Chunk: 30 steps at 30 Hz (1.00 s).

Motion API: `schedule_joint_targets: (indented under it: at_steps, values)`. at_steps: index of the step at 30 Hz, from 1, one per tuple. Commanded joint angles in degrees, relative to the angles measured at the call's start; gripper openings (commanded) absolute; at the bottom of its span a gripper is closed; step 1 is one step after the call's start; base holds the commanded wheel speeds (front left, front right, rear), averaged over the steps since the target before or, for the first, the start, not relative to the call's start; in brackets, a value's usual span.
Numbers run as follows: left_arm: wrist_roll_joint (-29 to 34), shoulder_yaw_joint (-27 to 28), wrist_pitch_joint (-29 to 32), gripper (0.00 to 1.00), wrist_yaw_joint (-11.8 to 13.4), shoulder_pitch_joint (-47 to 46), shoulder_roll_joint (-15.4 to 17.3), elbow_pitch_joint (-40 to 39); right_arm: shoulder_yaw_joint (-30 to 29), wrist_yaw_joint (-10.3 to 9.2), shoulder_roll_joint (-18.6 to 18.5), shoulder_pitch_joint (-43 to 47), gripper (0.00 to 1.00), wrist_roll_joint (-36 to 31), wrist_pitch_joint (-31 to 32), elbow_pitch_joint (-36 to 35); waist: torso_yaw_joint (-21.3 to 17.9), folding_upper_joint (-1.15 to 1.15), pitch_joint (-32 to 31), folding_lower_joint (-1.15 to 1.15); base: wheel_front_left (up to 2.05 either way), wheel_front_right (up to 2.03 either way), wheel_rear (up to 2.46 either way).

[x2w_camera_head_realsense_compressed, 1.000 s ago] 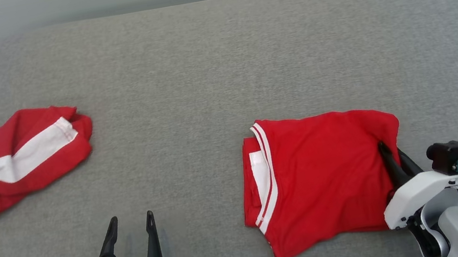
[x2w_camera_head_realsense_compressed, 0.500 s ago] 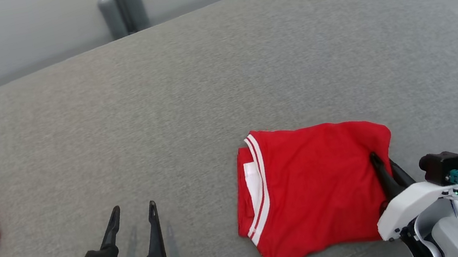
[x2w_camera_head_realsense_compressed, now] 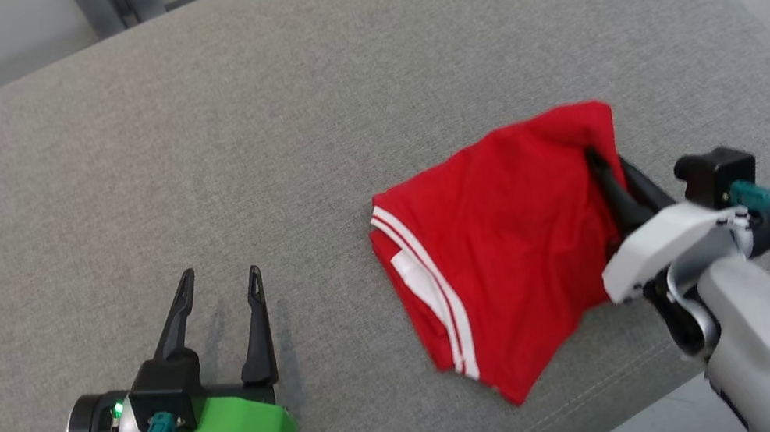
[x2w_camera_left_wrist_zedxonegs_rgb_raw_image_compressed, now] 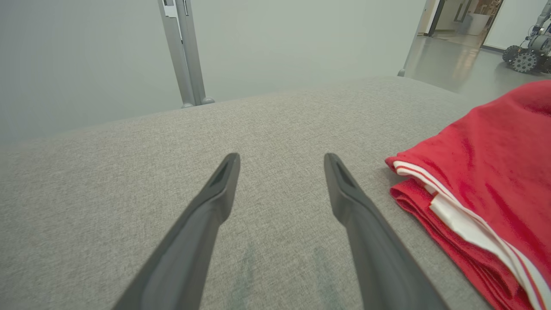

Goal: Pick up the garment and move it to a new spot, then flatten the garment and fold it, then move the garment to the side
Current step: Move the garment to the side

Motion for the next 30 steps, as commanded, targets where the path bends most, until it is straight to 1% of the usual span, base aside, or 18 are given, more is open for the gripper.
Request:
schedule_joint_targets:
  at_steps: [1, 5, 6, 11, 14, 18, 21, 24, 25, 26, 28, 30]
  values:
    - [1.0, 0.0, 0.0, 1.0, -0.4, -1.9, 0.3, -0.7, -0.8, -0.11, -1.0, -3.8, 0.0, -0.7, -0.2, 0.4, 3.6, 0.0, 6.0, 0.0, 0.0, 0.0, 0.0]
    - [3.0, -0.4, 0.0, 1.0, -0.7, -4.4, 1.1, -1.6, -2.6, -0.11, -3.7, -11.9, 0.0, -2.8, -0.2, 2.6, 6.1, 0.0, 11.5, 0.0, 0.0, 0.0, 0.0]
    - [3.0, -0.4, 0.0, 1.0, -0.7, -4.4, 1.1, -1.6, -2.6, -0.11, -3.7, -11.9, 0.0, -2.8, -0.2, 2.6, 6.1, 0.0, 11.5, 0.0, 0.0, 0.0, 0.0]
    - [5.0, -1.6, 0.0, 1.0, -1.0, -7.3, 2.5, -2.5, -9.5, -0.11, -8.8, -22.4, 0.0, -4.9, -0.2, 8.1, 8.9, 0.0, 16.9, 0.0, 0.0, 0.0, 0.0]
    - [5.4, -1.7, 0.0, 1.0, -0.4, -7.9, 3.1, -3.2, -13.8, -0.11, -12.0, -26.8, 0.0, -7.2, -0.2, 11.1, 10.4, 0.0, 18.7, 0.0, 0.0, 0.0, 0.0]
    - [5.6, -2.3, 0.0, 1.0, -0.2, -8.6, 3.5, -4.1, -17.3, -0.11, -17.4, -30.6, 0.0, -10.6, -0.2, 14.9, 12.1, 0.0, 20.3, 0.0, 0.0, 0.0, 0.0]
    - [5.5, -2.6, 0.1, 1.0, 0.2, -8.5, 3.9, -4.2, -20.2, -0.11, -20.1, -32.1, 0.0, -12.4, -0.2, 17.0, 12.8, 0.0, 20.9, 0.0, 0.0, 0.0, 0.0]
    - [5.3, -2.7, 0.1, 1.0, 0.5, -8.3, 4.2, -4.2, -23.1, -0.11, -21.5, -32.9, 0.0, -14.7, -0.2, 19.0, 13.1, 0.0, 20.9, 0.0, 0.0, 0.0, 0.0]
    - [5.3, -2.8, 0.1, 1.0, 0.6, -8.2, 4.2, -4.3, -24.6, -0.11, -22.1, -33.1, 0.43, -15.6, -0.2, 19.6, 13.2, 0.0, 20.9, 0.0, 0.0, 0.0, 0.0]
    - [5.3, -2.9, 0.1, 1.0, 0.7, -8.2, 4.3, -4.2, -26.1, -0.11, -22.7, -33.2, 1.0, -16.9, -0.2, 20.2, 13.2, 0.0, 20.8, 0.0, 0.0, 0.0, 0.0]
    - [5.2, -3.1, 0.1, 1.0, 1.0, -8.2, 4.2, -4.2, -29.5, -0.11, -22.9, -33.2, 1.0, -19.0, -0.2, 18.7, 13.4, 0.0, 20.5, 0.0, 0.0, 0.0, 0.0]
    - [4.9, -3.2, 0.1, 1.0, 1.2, -8.3, 4.1, -4.2, -32.7, -0.11, -22.1, -32.2, 1.0, -20.9, -0.2, 16.7, 13.5, 0.0, 20.0, 0.0, 0.0, 0.0, 0.0]
